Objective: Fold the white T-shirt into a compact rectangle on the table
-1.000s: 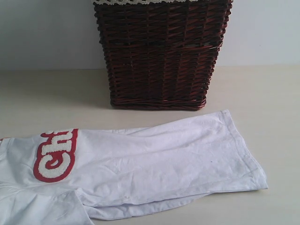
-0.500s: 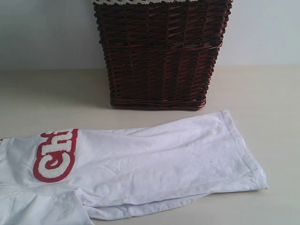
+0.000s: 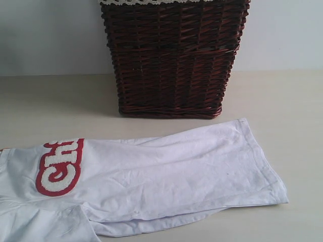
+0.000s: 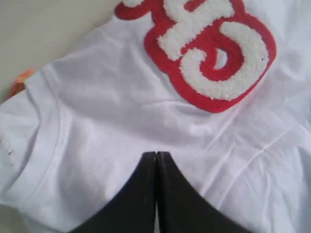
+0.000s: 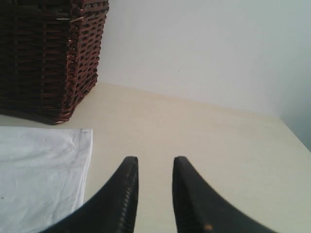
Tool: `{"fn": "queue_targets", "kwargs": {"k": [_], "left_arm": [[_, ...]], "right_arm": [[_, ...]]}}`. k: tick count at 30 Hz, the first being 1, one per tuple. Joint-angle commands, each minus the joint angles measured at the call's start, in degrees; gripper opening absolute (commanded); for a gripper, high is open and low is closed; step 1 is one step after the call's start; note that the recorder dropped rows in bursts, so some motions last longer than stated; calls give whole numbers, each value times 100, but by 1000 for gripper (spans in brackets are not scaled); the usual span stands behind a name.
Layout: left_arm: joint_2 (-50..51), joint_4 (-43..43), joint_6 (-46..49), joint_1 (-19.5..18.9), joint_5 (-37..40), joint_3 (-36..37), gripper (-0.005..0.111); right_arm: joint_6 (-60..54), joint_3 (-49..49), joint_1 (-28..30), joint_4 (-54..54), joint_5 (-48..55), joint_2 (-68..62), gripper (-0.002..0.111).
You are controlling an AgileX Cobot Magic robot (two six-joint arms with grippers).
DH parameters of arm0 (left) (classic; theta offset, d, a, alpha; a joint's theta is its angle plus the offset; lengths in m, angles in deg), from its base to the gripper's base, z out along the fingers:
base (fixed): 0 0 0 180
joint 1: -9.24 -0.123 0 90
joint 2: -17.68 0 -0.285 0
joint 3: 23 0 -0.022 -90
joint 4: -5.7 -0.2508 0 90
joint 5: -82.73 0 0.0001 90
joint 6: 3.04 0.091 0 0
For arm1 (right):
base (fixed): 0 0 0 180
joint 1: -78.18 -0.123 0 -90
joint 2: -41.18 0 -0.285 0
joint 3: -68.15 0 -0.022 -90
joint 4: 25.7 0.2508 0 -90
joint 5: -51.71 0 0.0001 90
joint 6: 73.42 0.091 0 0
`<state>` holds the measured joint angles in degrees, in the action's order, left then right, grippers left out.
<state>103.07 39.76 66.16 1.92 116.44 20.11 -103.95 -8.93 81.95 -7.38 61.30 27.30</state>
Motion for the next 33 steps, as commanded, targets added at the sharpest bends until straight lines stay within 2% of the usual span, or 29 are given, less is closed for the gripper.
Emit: {"fn": "queue_targets", "kwargs": {"k": [1,6,18,25,30,33], "left_arm": [[612,1231,1521,-8,-118,-50,0],[1275,2206,2822,-8,-322,-127,0],[2632,2232,2884,-8,-325,-1195,0],[3322,2256,3029,14,-146,-1318,0],[3706,2597,3577,14,-469,-1359,0],[3874,2631,3577,27,-477,-1604,0]], "right_arm": [[30,-14,41,-14,-61,3,25],[30,-14,41,-14,-61,3,25],[30,-14,41,-14,-61,3,25],[30,-14,41,-14,-61,3,25],[30,-14,41,-14,-61,3,25],[30,-14,41,-14,-61,3,25]]}}
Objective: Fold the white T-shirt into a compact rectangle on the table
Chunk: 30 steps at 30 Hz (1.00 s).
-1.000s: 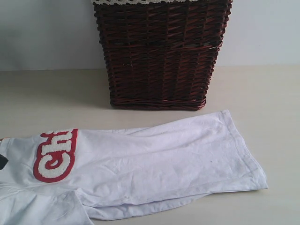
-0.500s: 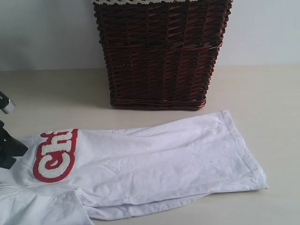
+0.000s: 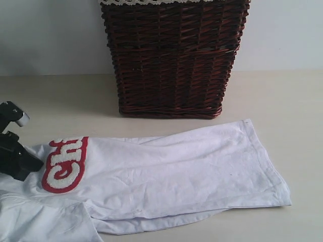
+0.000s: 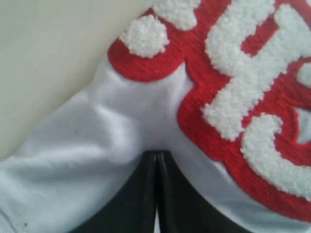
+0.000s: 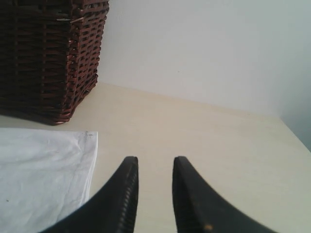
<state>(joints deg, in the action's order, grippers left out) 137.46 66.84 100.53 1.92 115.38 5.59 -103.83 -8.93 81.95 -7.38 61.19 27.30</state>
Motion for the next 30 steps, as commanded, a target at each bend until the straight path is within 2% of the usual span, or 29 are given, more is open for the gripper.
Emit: {"fn": "queue_targets", "kwargs": {"k": [1,9,14,20,23,25,28,29,30], "left_arm": [[481,-78,133,63,-371,-245,0],[569,133,-14,333,-327,-777,0],[510,917,-56,347,-422,-923,0],[-222,2230,-329,335,-902,-926,0],[-793,2091,-497,323,-872,-926,0],[-1157,1508,-648,323,-116,-842,0],[-1399,739,-560,419,2341,-697,0],[-1399,714,-400,537,3015,-631,0],[-1385,714,-236,698,3316,-567,0]], "right_arm": [[18,-14,41,-14,-50,3,25],[18,-14,41,-14,-50,3,25],[18,-14,41,-14,-50,3,25],[18,-14,41,-14,-50,3,25],[18,-14,41,-14,-50,3,25],[18,-14,41,-14,-50,3,25],[18,-14,41,-14,-50,3,25],[18,-14,41,-14,-50,3,25],[18,-14,41,-14,-50,3,25]]}}
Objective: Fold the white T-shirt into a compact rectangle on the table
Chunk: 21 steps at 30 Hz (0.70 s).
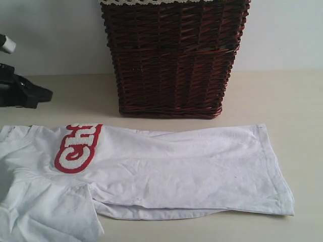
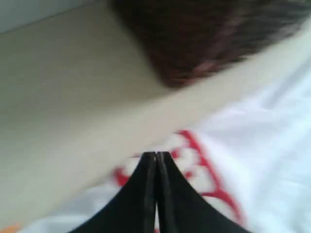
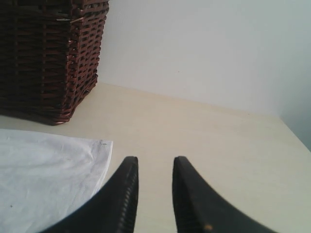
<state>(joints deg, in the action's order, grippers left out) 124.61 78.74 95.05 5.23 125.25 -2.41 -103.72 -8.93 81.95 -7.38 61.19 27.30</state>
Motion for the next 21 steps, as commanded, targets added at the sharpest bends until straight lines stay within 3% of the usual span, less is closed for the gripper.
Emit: {"fn": "queue_targets", "kwargs": {"k": [1,9,15,21], "left_arm": [[-72,-425,399,566,2405,301,0],[875,-221,701,2049,55,243,0],[1518,-221,882,2700,15,1,0],[1912,-303,882,2970,15,-404,0]], "right_arm": [[8,-14,41,-14,-50,3,25],[8,-14,41,-14,-50,3,25],[8,-14,41,-14,-50,3,25],[8,-14,41,-14,-50,3,25]]}}
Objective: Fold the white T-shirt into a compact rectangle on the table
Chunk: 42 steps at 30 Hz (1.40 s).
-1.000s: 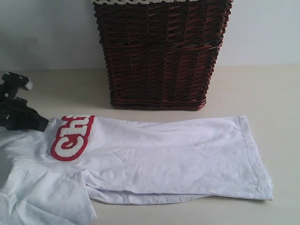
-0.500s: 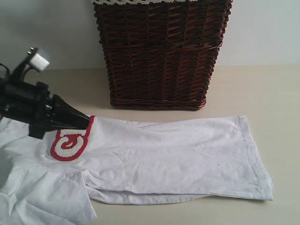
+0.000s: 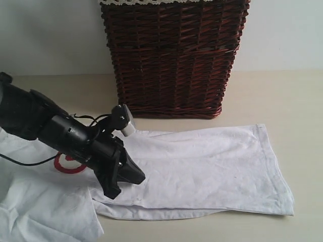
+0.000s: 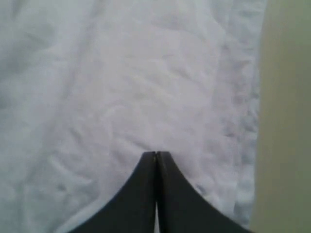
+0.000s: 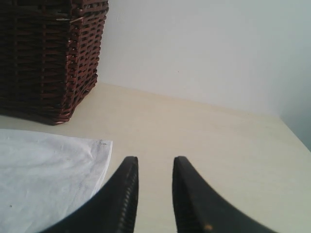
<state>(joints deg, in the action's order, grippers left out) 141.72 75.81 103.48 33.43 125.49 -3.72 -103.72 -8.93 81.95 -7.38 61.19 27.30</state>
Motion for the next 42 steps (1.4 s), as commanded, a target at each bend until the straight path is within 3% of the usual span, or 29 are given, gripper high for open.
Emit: {"fn": "queue_targets", "kwargs": {"k": [1,7,15,25,28,32,38,42], "left_arm": [[238,-79,40,179,-8,-340,0],[509,-632,-452,442,43,-799,0],[736,-1945,-2223,956,691,-1522,0],[844,-2067,-2721,1876,291,-1917,0],[786,-2130,-3125,1898,302,-2098,0],[536,-2614,-3434,1631,306,-2355,0],[671,-4166,-2423,1318,723,-2227,0],[735,-4003,-2243,1250,316,-2128,0]], "right_arm": [[8,-14,41,-14,-50,3,25],[8,-14,41,-14,-50,3,25],[8,-14,41,-14,-50,3,25],[8,-14,41,-14,-50,3,25],[8,-14,41,-14,-50,3,25],[8,-14,41,-14,-50,3,25],[8,-14,41,-14,-50,3,25],[8,-14,41,-14,-50,3,25]]}}
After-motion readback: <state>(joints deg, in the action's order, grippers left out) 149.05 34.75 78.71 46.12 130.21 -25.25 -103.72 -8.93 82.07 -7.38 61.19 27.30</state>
